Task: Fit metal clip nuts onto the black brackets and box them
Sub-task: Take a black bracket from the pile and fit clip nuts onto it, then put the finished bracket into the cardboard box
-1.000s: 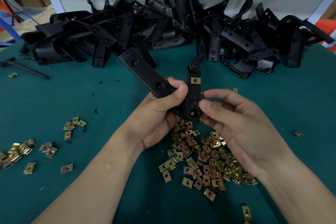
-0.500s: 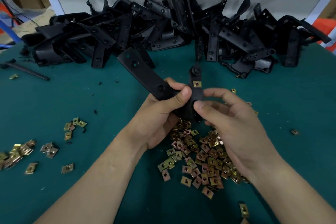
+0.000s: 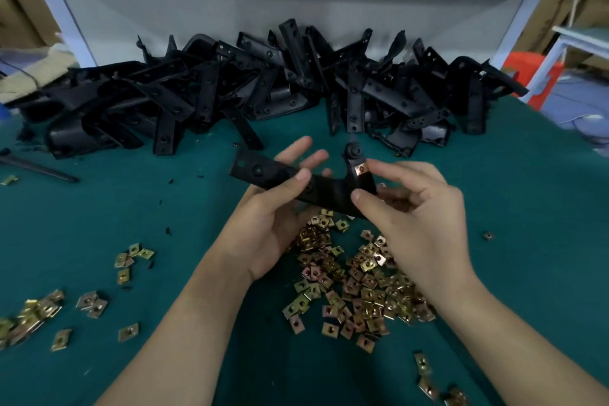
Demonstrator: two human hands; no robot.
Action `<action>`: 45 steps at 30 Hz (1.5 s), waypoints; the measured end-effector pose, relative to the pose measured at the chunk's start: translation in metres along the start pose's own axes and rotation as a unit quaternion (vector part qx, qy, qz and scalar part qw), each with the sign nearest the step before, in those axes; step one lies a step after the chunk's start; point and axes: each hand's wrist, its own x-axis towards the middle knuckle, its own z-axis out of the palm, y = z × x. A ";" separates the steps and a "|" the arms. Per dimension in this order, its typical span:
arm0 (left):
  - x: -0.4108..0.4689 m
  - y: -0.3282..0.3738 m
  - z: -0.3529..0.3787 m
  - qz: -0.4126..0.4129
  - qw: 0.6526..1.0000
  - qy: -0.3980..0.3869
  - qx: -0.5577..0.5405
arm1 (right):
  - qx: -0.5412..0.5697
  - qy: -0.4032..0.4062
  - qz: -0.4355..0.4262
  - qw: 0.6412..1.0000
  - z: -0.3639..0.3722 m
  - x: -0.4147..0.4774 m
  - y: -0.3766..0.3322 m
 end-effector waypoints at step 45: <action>-0.103 -0.169 0.269 0.036 0.868 -0.289 0.403 | -0.237 0.261 0.376 0.857 -0.344 -0.324 -0.005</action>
